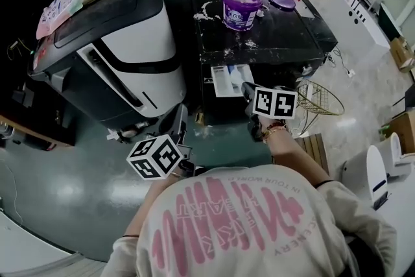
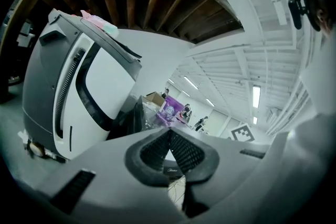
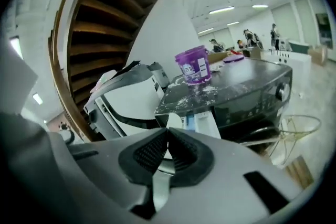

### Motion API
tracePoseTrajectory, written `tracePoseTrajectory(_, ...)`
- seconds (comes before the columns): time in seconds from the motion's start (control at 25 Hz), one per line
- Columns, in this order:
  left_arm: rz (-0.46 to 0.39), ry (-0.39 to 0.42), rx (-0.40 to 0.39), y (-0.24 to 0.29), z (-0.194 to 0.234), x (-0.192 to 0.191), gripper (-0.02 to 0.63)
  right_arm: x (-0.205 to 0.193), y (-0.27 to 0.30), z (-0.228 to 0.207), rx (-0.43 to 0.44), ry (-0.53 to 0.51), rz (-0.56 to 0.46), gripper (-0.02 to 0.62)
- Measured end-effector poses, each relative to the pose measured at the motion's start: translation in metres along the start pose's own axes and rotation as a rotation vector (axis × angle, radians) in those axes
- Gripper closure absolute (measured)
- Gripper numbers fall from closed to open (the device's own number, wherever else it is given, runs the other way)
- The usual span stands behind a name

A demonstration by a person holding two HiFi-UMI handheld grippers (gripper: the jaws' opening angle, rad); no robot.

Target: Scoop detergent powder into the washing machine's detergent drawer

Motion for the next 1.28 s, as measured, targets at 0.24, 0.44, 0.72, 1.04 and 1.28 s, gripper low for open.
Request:
tracePoseTrajectory(0.24, -0.014, 0.084, 0.091, 0.026, 0.004, 0.000, 0.603, 0.004, 0.000, 0.005, -0.034, -0.071, -0.062, 0.592)
tracePoseTrajectory(0.44, -0.013, 0.133, 0.117, 0.045, 0.009, 0.010, 0.603, 0.012, 0.001, 0.008, -0.007, -0.023, -0.103, 0.592)
tracePoseTrajectory(0.72, 0.031, 0.140, 0.065, 0.075, 0.017, 0.024, 0.603, 0.028, -0.003, 0.010, -0.024, -0.041, -0.144, 0.592)
tracePoseTrajectory(1.04, 0.072, 0.193, 0.035, 0.088, 0.031, 0.034, 0.603, 0.023, 0.004, 0.008, -0.075, -0.026, -0.143, 0.592)
tracePoseTrajectory(1.28, 0.085, 0.163, 0.032, 0.095, 0.045, 0.032, 0.603, 0.014, 0.015, 0.008, -0.115, -0.003, -0.117, 0.592)
Point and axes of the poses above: the fingertips, and each gripper's own axes: y forward along the fingers, z to its left, x out of its top, the point moved 10 cm from there along -y, backward along the fingers, and after that the axes turned 1 degree about -z, right-handed, at the moved point
